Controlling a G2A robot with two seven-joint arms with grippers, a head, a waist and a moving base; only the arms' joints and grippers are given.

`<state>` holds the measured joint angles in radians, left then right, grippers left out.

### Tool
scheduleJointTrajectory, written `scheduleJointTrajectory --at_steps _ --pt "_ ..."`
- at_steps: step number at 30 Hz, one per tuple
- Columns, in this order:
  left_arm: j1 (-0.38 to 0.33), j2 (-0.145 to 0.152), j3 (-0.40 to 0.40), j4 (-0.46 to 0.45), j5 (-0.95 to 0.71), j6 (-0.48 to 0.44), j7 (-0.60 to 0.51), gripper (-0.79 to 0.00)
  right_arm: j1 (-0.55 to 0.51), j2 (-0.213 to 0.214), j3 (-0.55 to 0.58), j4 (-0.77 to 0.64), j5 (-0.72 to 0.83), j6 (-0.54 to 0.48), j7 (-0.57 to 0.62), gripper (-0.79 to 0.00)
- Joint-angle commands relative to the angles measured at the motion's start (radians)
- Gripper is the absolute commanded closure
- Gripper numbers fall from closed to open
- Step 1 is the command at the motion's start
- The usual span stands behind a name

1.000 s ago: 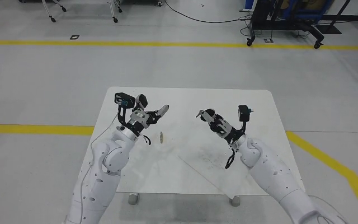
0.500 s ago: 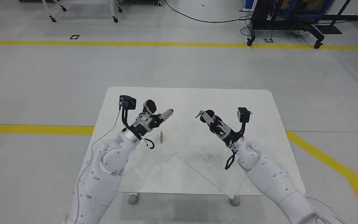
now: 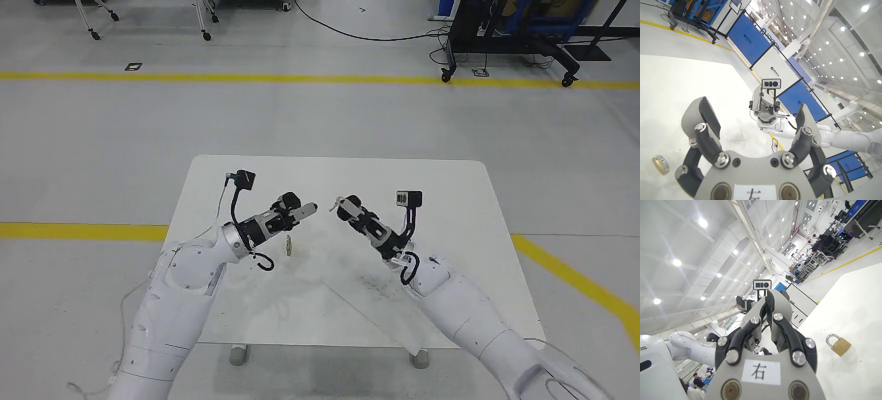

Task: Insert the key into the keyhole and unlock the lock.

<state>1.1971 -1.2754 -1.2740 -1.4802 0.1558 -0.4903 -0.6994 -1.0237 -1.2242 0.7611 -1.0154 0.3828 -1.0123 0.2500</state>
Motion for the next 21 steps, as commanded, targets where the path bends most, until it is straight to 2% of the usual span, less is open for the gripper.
scheduleJointTrajectory --at_steps 1,4,9,14,21 --pt "-0.001 0.0 0.007 0.001 -0.001 0.002 0.006 -0.613 0.008 -0.008 -0.004 0.017 0.043 0.0 0.036 0.0" --pt "-0.004 0.001 0.023 0.002 -0.012 -0.001 -0.007 -0.582 0.021 -0.025 -0.022 0.047 0.087 0.0 0.083 0.0" --pt "-0.008 0.002 0.041 0.006 -0.012 -0.001 -0.012 -0.385 0.039 -0.052 -0.03 0.093 0.145 0.0 0.127 0.0" --pt "-0.007 0.005 0.053 0.004 -0.006 0.006 -0.01 -0.339 0.048 -0.071 -0.016 0.127 0.165 0.0 0.166 0.0" --pt "-0.011 0.009 0.059 0.007 -0.021 0.028 -0.009 -0.326 0.044 -0.092 0.008 0.146 0.195 0.0 0.228 0.0"
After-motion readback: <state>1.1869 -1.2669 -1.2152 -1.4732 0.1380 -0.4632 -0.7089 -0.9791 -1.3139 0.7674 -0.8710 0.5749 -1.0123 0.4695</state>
